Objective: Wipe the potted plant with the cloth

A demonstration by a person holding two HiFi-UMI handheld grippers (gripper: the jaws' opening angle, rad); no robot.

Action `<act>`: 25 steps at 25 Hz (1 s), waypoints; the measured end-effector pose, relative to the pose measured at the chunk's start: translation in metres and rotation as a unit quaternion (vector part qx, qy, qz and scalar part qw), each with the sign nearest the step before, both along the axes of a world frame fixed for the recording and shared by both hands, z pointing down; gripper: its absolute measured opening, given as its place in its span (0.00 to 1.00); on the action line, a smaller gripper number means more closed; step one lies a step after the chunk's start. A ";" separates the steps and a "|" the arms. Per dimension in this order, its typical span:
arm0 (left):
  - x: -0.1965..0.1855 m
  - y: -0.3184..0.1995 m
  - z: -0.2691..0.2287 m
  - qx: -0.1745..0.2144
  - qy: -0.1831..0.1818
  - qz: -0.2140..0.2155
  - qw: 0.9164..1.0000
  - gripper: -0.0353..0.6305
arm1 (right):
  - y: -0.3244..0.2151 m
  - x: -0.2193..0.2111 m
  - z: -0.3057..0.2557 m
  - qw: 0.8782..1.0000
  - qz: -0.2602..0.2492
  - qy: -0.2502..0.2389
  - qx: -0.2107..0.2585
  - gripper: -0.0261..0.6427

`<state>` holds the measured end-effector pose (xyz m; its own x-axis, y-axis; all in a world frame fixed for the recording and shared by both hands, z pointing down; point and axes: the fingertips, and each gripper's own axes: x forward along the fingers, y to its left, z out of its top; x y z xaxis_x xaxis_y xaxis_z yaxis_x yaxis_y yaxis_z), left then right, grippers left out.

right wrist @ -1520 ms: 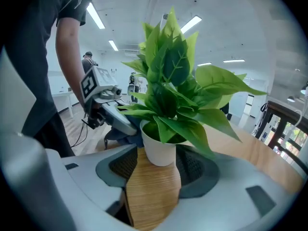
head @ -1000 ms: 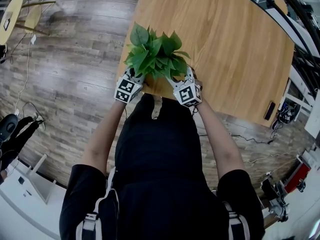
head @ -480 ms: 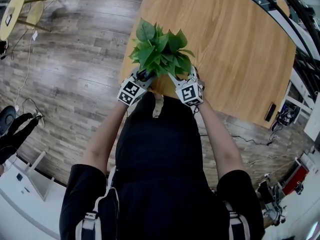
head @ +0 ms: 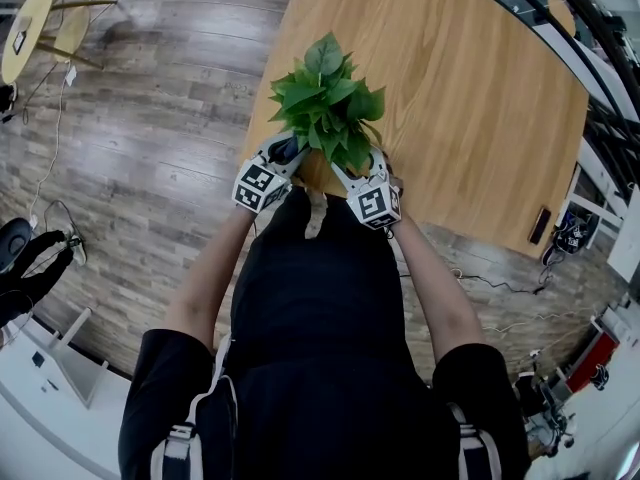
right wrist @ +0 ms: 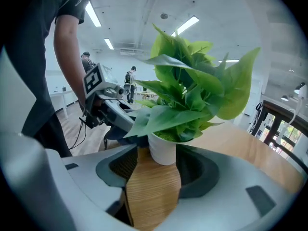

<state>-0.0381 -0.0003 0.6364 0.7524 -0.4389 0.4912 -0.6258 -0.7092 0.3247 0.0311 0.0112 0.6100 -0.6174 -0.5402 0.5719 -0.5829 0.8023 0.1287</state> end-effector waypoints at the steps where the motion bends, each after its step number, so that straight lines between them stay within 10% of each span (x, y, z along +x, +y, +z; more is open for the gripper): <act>1: -0.004 -0.003 0.000 -0.004 0.008 -0.009 1.000 0.24 | 0.002 0.000 0.002 1.000 0.003 0.001 -0.004 0.41; 25: 0.016 0.009 0.003 0.001 -0.012 0.016 1.000 0.24 | -0.032 0.007 -0.005 0.999 0.029 -0.016 0.005 0.41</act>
